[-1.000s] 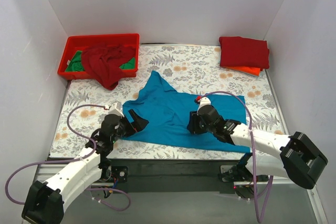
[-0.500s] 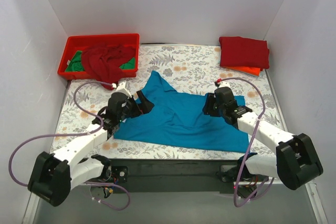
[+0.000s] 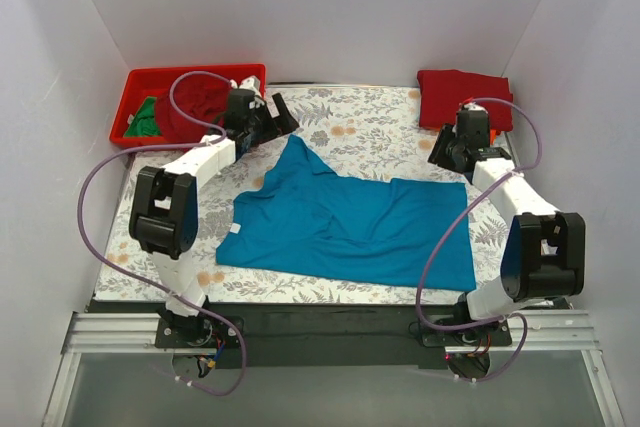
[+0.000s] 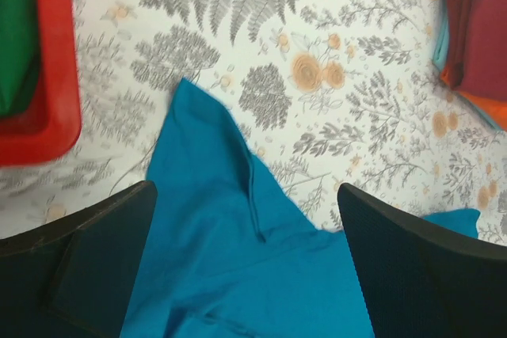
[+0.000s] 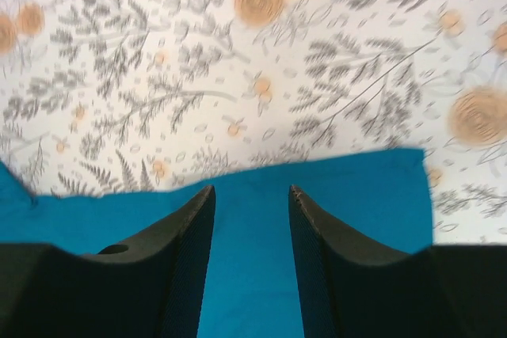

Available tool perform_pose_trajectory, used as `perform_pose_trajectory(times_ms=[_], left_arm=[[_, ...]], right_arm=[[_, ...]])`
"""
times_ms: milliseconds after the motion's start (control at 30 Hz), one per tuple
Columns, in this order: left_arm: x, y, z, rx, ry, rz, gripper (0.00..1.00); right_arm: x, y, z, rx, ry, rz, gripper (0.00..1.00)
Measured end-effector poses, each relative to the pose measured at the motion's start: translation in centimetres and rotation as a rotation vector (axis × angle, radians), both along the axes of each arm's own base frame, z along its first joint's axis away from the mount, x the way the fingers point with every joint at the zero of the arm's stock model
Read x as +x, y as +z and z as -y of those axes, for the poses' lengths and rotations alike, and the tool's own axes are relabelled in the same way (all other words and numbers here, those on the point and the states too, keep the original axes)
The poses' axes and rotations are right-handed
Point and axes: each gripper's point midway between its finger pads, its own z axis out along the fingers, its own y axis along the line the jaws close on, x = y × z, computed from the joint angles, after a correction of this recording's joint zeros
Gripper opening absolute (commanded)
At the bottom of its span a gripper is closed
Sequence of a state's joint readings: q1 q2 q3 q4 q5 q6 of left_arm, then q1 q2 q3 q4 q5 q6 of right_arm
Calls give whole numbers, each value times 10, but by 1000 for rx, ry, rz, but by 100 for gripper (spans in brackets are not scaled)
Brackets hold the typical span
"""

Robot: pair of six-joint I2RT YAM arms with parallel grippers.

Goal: Fold and stack the t-shirts
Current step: Fold the tshirt

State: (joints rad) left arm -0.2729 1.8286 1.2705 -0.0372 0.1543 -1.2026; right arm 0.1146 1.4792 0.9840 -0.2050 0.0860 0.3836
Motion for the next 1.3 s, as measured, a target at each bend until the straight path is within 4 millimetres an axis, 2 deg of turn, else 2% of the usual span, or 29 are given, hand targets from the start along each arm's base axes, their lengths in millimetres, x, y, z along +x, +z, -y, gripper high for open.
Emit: perform_pose_trajectory(times_ms=[133,200,267,367,433,533,633,733,867,1133,1300], left_arm=[[25,11,4,-16,-16,2,97],[33,15,2,-40,-15,-6,95],[41,16,0,-57,-15,-13,93],[45,6,-4,-68,-14,-52,93],[43,-3,-5,-65,-16,-91,93],[34,-14,-5,-59,-23,-150,93],[27,-16,-4,-60,-35,-189,92],[20,-17,-2,-67,-51,-221,92],[10,-20,0,-70,-65,-272,91],[-4,-15,-1,-68,-73,-331,91],[-6,-10,-2,-62,-77,-336,91]], right_arm=[[23,23,27,-24,-74,17,46],[32,27,39,-34,-108,11,45],[35,22,47,-49,-126,-15,45],[31,-2,65,-68,-161,-100,44],[21,-18,74,-75,-179,-166,44],[7,-31,85,-82,-196,-226,44],[-1,-35,96,-87,-203,-256,43],[-3,-36,105,-87,-203,-265,37],[-6,-48,114,-70,-195,-296,34],[-17,-91,111,-5,-136,-417,34],[-14,-90,105,25,-111,-410,36]])
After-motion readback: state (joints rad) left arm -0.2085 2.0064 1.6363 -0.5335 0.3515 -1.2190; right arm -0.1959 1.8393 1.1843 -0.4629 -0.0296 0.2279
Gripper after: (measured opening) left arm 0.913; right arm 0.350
